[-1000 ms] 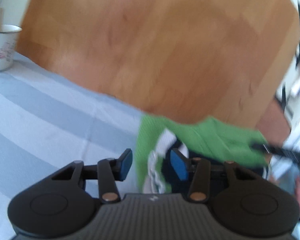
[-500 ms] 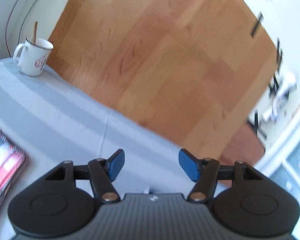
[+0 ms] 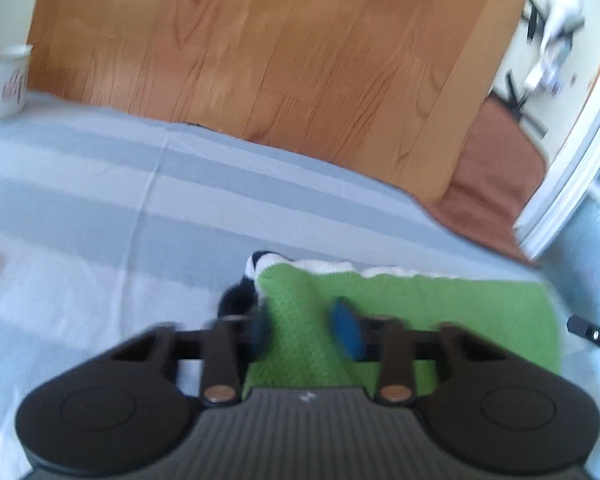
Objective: Fold small clothes
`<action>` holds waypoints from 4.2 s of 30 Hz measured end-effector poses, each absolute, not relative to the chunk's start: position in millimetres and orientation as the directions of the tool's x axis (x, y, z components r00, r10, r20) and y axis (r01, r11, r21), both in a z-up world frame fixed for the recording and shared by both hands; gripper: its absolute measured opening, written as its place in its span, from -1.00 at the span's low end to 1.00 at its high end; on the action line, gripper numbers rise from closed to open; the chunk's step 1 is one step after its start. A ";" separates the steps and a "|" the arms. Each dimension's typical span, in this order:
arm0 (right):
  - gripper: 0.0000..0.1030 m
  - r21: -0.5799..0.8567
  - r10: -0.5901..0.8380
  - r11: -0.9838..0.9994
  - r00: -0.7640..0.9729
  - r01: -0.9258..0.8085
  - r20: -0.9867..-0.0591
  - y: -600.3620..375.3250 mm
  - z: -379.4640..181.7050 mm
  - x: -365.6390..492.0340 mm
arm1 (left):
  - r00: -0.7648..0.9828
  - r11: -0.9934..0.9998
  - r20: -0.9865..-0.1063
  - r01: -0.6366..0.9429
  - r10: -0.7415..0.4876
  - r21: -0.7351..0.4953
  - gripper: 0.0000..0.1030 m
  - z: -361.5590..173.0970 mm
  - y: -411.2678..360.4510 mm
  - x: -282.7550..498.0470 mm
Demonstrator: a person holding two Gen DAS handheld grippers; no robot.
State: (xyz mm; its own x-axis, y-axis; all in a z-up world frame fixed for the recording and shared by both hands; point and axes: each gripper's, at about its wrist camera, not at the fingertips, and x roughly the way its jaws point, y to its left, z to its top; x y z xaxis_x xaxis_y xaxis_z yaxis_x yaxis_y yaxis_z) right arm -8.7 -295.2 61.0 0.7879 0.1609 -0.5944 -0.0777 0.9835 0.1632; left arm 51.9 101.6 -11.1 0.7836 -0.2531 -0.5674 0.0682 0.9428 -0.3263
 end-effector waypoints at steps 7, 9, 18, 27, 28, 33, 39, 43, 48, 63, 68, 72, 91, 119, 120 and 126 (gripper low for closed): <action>-0.71 0.205 0.150 0.978 0.787 -0.031 -0.598 -288.1 50.6 8.2 | 0.797 0.960 -0.572 0.038 -0.196 -0.277 -0.76 -3.4 94.2 97.6; -0.69 0.170 0.128 0.985 0.754 -0.022 -0.644 -284.9 36.1 14.2 | 0.823 0.979 -0.550 0.038 -0.145 -0.201 -0.68 -11.9 83.4 94.9; -0.20 0.208 0.162 0.977 0.810 -0.051 -0.564 -286.4 67.2 -25.0 | 0.875 0.960 -0.454 0.043 -0.170 -0.278 -0.17 15.8 101.6 23.0; -0.41 0.226 0.353 0.935 0.653 -0.274 -0.670 -230.7 27.6 -30.7 | 0.767 0.970 -0.594 0.194 -0.241 -0.143 -0.45 -20.9 52.2 2.2; -0.53 0.254 0.341 0.940 0.667 -0.228 -0.662 -246.4 26.2 -29.9 | 0.787 0.972 -0.571 0.193 -0.236 -0.135 -0.51 -22.3 54.2 -3.4; -0.44 0.303 0.284 0.948 0.694 -0.099 -0.661 -284.0 43.5 -57.7 | 0.800 0.970 -0.550 0.175 -0.240 -0.168 -0.06 -1.8 85.7 -40.2; -0.22 0.359 0.301 0.930 0.724 -0.078 -0.621 -307.8 53.6 -114.0 | 0.712 0.935 -0.615 0.183 -0.339 -0.303 0.06 4.0 131.7 -87.4; -0.22 0.397 0.300 0.917 0.732 -0.044 -0.612 -310.6 47.9 -122.4 | 0.559 0.853 -0.667 0.157 -0.492 -0.497 0.06 -18.1 142.9 -100.3; -0.22 0.424 0.315 0.905 0.720 -0.031 -0.619 -304.4 34.9 -125.0 | 0.592 0.876 -0.684 0.085 -0.428 -0.474 -0.83 -24.6 137.1 -106.8; -0.13 0.406 0.329 0.913 0.672 -0.046 -0.663 -321.7 44.3 -165.6 | 0.593 0.889 -0.689 0.110 -0.418 -0.445 0.03 -15.8 143.5 -134.1; -0.12 0.412 0.329 0.911 0.647 -0.025 -0.688 -324.4 36.9 -186.6 | 0.588 0.880 -0.680 0.126 -0.438 -0.458 0.03 -18.3 141.6 -148.6; -0.50 0.401 0.349 0.914 0.616 -0.058 -0.706 -316.9 36.8 -192.4 | 0.576 0.877 -0.686 0.127 -0.446 -0.463 -0.72 -20.9 138.3 -156.2; -0.63 0.569 0.322 0.821 0.775 0.057 -0.543 -354.6 68.1 33.5 | 0.770 0.680 -0.495 -0.109 -0.403 -0.725 -0.40 32.2 177.5 25.9; -1.00 0.435 0.287 0.899 0.824 -0.056 -0.488 -321.9 13.8 -13.6 | 0.857 0.956 -0.479 0.048 -0.187 -0.288 -0.64 -21.3 90.9 15.6; -1.00 0.409 0.275 0.911 0.825 -0.060 -0.493 -318.2 15.7 -15.5 | 0.860 0.961 -0.478 0.048 -0.178 -0.272 -0.64 -21.2 90.9 14.4; -0.99 0.483 0.314 0.874 0.823 -0.056 -0.473 -326.2 5.5 -3.8 | 0.869 0.973 -0.469 0.057 -0.158 -0.222 -0.58 -21.6 86.7 11.3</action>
State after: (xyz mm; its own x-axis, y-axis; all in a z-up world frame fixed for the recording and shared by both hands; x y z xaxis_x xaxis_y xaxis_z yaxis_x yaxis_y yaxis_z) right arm -3.8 -326.2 5.5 0.8229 0.3144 -0.4734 -0.0562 0.8740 0.4827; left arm 11.3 86.7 -21.6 0.8689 -0.1579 -0.4692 0.0572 0.9734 -0.2218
